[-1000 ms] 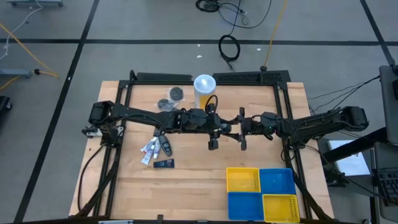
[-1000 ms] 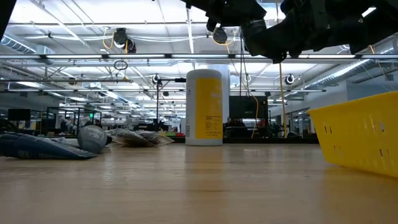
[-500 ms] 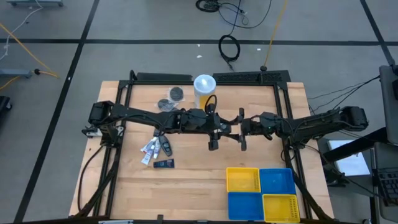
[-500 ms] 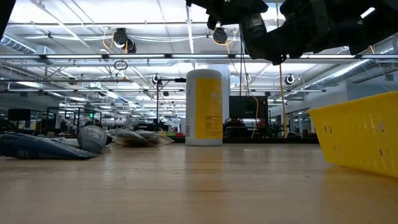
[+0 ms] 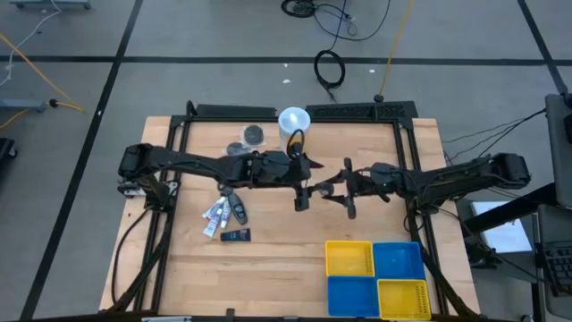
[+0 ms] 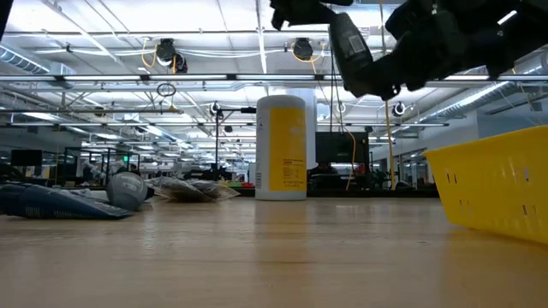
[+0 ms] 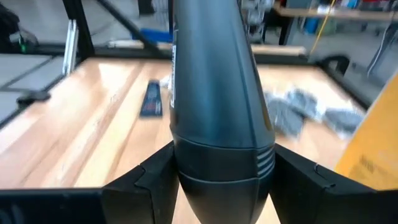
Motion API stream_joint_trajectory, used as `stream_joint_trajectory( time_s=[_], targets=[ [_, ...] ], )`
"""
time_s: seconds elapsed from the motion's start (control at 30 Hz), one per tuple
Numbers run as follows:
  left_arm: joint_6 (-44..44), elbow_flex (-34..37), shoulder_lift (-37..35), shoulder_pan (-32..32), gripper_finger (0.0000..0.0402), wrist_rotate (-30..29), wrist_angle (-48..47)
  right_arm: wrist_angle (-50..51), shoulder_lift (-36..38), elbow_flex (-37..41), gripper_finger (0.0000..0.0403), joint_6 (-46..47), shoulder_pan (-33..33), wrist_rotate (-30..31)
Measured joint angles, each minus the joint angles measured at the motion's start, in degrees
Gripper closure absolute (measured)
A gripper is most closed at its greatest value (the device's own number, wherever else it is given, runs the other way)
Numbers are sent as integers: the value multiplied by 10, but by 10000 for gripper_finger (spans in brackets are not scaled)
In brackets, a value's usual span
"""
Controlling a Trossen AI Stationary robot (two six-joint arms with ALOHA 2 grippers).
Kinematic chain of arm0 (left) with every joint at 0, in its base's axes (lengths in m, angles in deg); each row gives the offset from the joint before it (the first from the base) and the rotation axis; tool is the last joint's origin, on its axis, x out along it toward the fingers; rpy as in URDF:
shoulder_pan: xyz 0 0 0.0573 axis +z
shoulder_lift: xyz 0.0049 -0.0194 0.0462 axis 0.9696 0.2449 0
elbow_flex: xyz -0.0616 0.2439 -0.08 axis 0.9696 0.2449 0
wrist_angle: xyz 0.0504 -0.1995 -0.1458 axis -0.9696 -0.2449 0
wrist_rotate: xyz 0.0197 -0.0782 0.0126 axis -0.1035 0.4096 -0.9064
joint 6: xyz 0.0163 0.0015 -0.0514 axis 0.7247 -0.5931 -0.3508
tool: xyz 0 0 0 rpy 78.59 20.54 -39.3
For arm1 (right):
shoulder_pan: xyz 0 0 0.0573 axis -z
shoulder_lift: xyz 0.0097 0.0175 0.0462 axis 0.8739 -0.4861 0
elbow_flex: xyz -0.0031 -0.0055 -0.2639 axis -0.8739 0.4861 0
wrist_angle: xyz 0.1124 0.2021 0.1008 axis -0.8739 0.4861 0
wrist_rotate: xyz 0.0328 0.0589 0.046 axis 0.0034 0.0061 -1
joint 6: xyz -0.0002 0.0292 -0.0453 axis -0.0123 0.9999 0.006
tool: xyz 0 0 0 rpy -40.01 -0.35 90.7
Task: Pick & Place Travel size toiletries
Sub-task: Put the bottom deodorant into the top blue basket
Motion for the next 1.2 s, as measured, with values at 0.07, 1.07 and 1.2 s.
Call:
stream_joint_trajectory(
  time_s=[0.07, 1.07, 1.2],
  targets=[
    [-4, 0, -9, 0, 143, -4, -23, 43, 18, 0, 210, 13, 0, 0],
    [-59, 0, -39, -1, 147, -16, -128, 779, 112, -161, 210, 538, -399, -47],
    [-59, 0, -39, -1, 146, -16, -127, 777, 91, -161, 210, 628, -447, -77]
  ],
)
